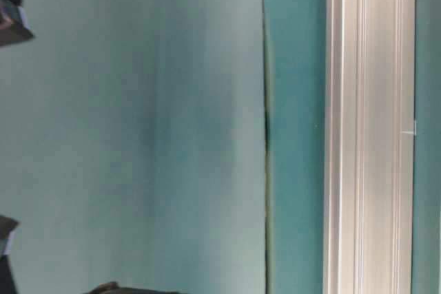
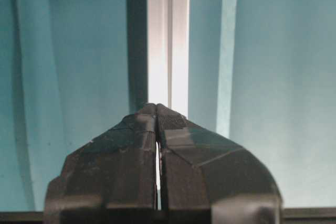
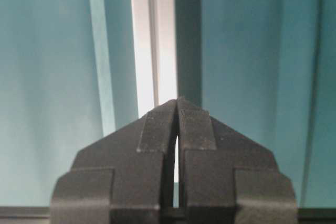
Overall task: Lift the metal rail with both hands and move it towards you.
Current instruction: 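Move both grippers inward over the two ends of the silver rail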
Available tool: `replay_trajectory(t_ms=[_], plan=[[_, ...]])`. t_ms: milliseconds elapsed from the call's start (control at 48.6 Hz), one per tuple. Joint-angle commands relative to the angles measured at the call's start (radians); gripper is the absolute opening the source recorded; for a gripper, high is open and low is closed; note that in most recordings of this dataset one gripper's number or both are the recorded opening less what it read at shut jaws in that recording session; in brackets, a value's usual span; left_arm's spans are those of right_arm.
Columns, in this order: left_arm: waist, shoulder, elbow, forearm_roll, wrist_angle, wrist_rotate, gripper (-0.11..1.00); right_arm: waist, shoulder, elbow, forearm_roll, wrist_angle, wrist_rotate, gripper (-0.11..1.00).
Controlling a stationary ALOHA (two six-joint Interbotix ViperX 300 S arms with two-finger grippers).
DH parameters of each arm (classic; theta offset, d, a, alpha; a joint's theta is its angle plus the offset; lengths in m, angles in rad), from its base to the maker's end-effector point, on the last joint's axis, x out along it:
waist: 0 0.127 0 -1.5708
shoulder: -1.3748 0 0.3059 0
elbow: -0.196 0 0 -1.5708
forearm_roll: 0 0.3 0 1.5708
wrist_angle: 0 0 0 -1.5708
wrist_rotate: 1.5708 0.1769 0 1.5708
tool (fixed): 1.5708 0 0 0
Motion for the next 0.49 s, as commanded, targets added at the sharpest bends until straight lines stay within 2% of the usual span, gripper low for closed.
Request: replay_trajectory(t_ms=[0, 308, 411, 473], plan=[[0.0, 0.005, -0.002, 0.003, 0.0, 0.008, -0.04, 0.008, 0.018, -0.011, 0.0, 0.017, -0.002, 0.04], [0.021, 0.002, 0.012, 0.003, -0.009, 0.0, -0.02, 0.008, 0.04, -0.008, 0.0, 0.015, -0.002, 0.06], [0.023, 0.002, 0.012, 0.003, -0.011, -0.02, 0.02, 0.008, 0.041, 0.002, 0.0, 0.008, -0.003, 0.12], [0.023, 0.002, 0.015, 0.003, -0.015, -0.035, 0.07, 0.008, 0.043, 0.006, 0.0, 0.006, 0.0, 0.2]])
